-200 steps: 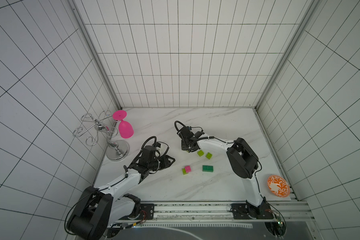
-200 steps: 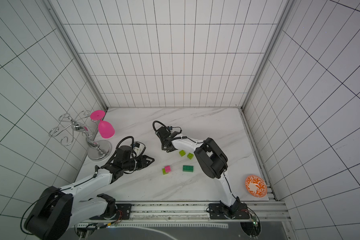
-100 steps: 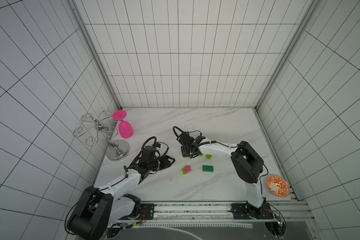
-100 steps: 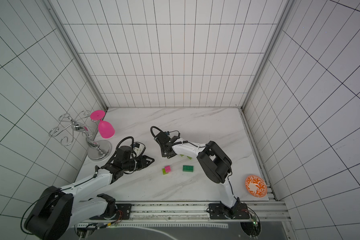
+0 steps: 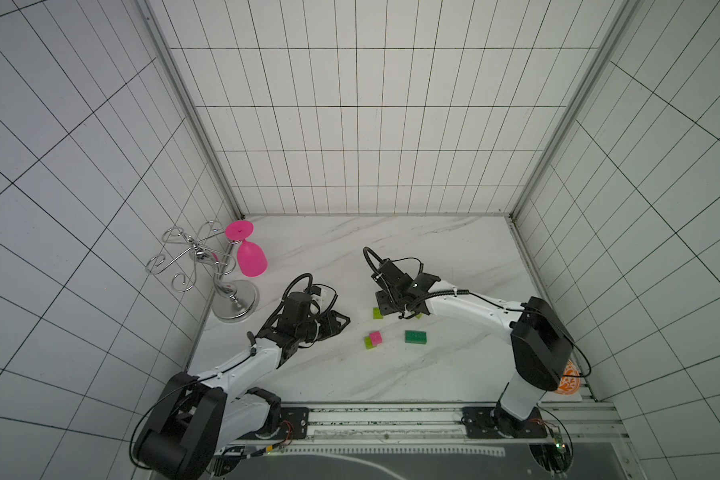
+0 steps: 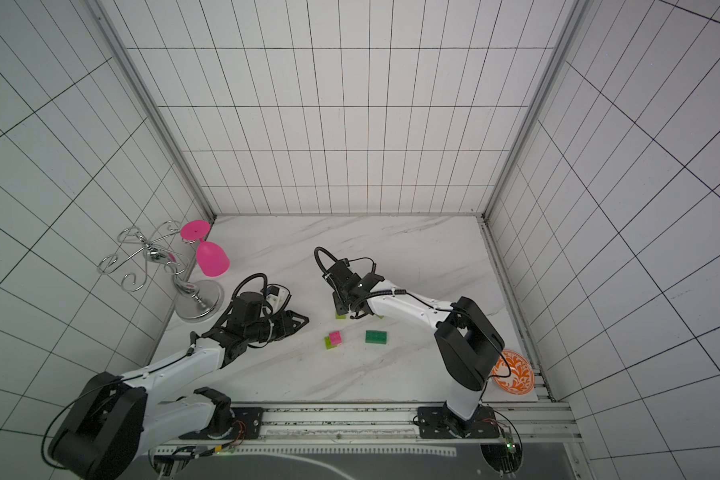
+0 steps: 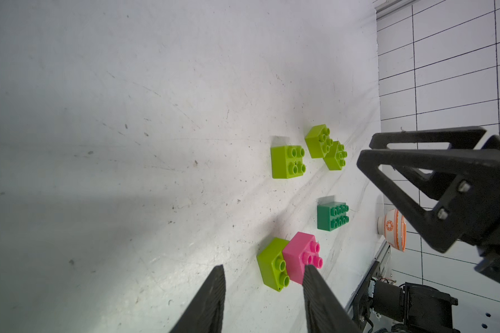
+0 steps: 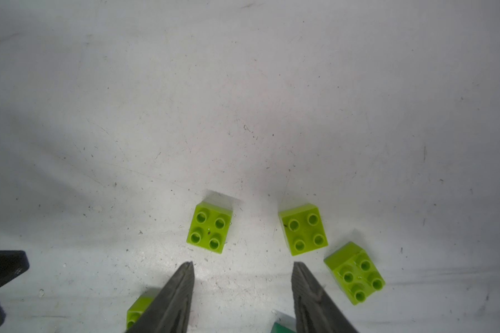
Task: Assemble the letter y with lego
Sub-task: Pick up the lego brick from the center of the board.
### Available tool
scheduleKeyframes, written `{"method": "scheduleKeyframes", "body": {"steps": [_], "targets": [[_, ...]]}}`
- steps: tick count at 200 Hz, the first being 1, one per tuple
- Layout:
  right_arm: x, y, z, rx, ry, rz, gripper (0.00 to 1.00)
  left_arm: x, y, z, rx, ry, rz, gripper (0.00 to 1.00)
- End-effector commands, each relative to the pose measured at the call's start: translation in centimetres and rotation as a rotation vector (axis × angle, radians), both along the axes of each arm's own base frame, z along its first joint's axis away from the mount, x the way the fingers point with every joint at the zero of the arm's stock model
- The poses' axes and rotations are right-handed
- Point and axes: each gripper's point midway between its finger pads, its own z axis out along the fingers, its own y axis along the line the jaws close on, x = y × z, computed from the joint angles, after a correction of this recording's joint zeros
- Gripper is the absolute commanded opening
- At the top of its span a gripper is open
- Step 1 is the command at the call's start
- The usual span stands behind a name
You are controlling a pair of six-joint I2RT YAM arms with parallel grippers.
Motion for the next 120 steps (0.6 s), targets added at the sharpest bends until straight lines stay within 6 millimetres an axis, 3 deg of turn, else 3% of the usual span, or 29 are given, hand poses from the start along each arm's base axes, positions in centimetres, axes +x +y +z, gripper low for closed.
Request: {"method": "scheduleKeyframes", "body": {"steps": [1, 44, 120], "targets": [[-0.6, 1.9, -0.9, -0.009, 0.043, -0.019, 0.57, 0.0, 0.3, -0.1, 0.009, -0.012, 0.006, 0.45], [-1.1, 3.1, -2.6, 0.016, 0.06, -0.032, 0.54, -0.4, 0.7, -0.5, 0.032, -0.002, 0.006, 0.44], [0.3, 3.7, -2.8, 0.014, 0.047, -0.058, 0.5, -0.7, 0.8, -0.9, 0.035, 0.004, 0.006, 0.43]]}}
